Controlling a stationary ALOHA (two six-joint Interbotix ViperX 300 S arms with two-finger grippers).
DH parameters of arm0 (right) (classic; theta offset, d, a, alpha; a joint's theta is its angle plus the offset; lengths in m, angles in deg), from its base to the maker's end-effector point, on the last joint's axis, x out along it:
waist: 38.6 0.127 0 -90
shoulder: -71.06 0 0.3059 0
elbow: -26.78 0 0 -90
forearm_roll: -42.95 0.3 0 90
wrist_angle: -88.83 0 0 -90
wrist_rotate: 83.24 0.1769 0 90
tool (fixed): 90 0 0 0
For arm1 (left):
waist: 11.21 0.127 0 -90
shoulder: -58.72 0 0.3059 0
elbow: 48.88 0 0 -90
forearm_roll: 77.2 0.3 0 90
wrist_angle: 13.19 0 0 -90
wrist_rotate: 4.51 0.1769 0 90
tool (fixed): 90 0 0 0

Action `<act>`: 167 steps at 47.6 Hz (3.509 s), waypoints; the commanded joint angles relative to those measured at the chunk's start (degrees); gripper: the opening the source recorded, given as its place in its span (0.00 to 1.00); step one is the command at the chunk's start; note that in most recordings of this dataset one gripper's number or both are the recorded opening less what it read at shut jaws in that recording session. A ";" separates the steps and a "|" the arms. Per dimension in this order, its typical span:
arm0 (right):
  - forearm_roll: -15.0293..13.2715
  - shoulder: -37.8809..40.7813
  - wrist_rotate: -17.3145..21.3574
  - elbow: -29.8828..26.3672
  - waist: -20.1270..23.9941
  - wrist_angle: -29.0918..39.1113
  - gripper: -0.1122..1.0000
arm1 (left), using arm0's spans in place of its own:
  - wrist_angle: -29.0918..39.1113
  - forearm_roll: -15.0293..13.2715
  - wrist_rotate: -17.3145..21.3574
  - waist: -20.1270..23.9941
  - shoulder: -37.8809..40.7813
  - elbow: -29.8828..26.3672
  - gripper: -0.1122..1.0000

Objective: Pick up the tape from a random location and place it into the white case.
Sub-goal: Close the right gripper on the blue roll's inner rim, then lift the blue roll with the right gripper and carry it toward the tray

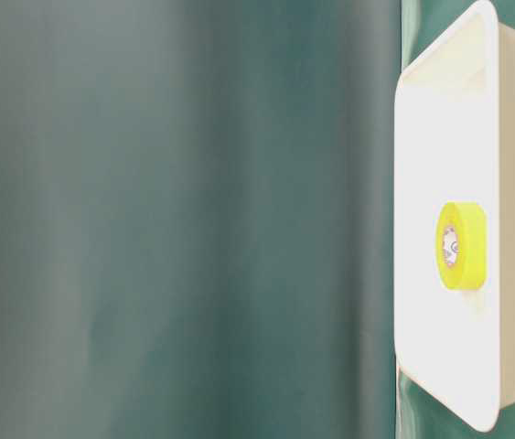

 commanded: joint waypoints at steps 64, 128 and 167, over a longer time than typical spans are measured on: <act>-0.79 -16.44 2.99 -21.45 0.00 33.57 0.37 | 1.23 -0.09 0.00 0.09 0.09 -0.97 0.98; -0.79 -16.44 3.96 -21.45 0.09 33.75 0.37 | 1.49 -0.09 0.00 0.00 0.09 -1.05 0.98; -4.22 -18.54 2.37 -18.46 -8.79 32.52 0.37 | 1.49 -0.09 -0.09 0.09 0.09 -1.05 0.98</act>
